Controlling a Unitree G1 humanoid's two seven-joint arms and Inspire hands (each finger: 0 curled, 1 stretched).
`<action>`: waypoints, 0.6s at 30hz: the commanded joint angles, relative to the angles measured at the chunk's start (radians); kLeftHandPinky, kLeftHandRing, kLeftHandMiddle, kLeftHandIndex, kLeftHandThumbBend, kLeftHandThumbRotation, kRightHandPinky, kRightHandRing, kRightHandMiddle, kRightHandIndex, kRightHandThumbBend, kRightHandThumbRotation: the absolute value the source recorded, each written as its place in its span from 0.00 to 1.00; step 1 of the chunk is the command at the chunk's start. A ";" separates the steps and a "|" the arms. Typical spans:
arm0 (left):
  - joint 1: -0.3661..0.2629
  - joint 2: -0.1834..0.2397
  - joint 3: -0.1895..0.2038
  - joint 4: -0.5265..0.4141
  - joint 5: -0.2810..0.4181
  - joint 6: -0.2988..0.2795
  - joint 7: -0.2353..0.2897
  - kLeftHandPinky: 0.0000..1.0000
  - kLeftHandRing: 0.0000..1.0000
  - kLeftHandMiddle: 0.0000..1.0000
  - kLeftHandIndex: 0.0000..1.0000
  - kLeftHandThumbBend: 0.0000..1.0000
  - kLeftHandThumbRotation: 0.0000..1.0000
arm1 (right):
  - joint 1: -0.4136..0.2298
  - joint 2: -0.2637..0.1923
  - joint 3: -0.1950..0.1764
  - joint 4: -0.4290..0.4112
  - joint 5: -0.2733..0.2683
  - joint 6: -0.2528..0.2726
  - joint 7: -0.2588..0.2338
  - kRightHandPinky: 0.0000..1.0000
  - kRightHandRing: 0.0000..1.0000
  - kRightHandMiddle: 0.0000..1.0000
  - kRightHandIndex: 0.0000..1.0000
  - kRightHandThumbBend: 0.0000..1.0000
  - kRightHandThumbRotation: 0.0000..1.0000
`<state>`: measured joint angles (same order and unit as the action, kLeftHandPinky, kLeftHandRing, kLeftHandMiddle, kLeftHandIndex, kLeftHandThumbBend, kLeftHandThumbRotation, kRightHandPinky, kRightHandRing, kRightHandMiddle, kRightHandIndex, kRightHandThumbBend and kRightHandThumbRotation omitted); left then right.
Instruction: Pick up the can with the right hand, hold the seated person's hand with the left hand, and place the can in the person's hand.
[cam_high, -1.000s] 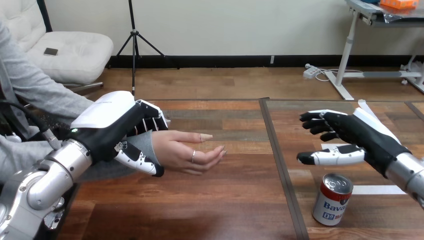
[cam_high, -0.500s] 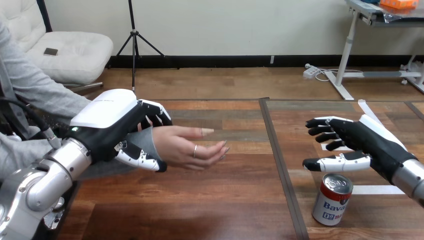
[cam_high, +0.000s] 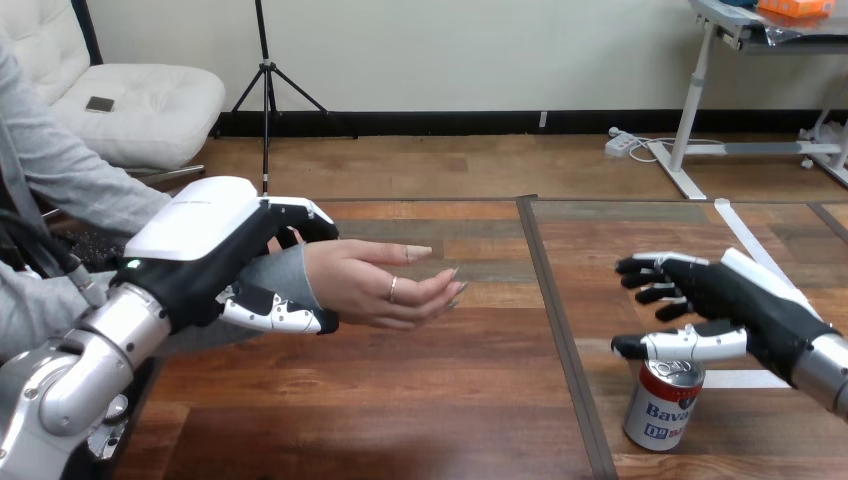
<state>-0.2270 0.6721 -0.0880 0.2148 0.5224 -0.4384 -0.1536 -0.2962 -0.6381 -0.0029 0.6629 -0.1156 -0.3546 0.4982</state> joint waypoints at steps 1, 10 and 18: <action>-0.018 0.017 0.048 -0.055 -0.013 0.006 0.031 0.56 0.66 0.69 0.67 0.74 0.32 | -0.025 -0.044 -0.018 -0.055 0.019 -0.021 0.027 0.81 0.86 0.88 0.87 1.00 0.40; 0.001 0.013 0.063 -0.071 -0.012 0.013 0.035 0.54 0.66 0.69 0.67 0.72 0.29 | 0.002 -0.055 -0.026 -0.090 0.008 -0.014 0.042 0.82 0.87 0.88 0.88 1.00 0.40; 0.008 0.012 0.069 -0.070 -0.015 0.005 0.040 0.54 0.66 0.68 0.67 0.71 0.26 | 0.027 -0.069 -0.026 -0.135 0.005 0.013 0.066 0.83 0.89 0.90 0.89 1.00 0.39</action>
<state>-0.1948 0.6720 -0.0573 0.1971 0.5213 -0.4335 -0.1418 -0.2431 -0.6516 -0.0031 0.6006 -0.1170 -0.3483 0.5562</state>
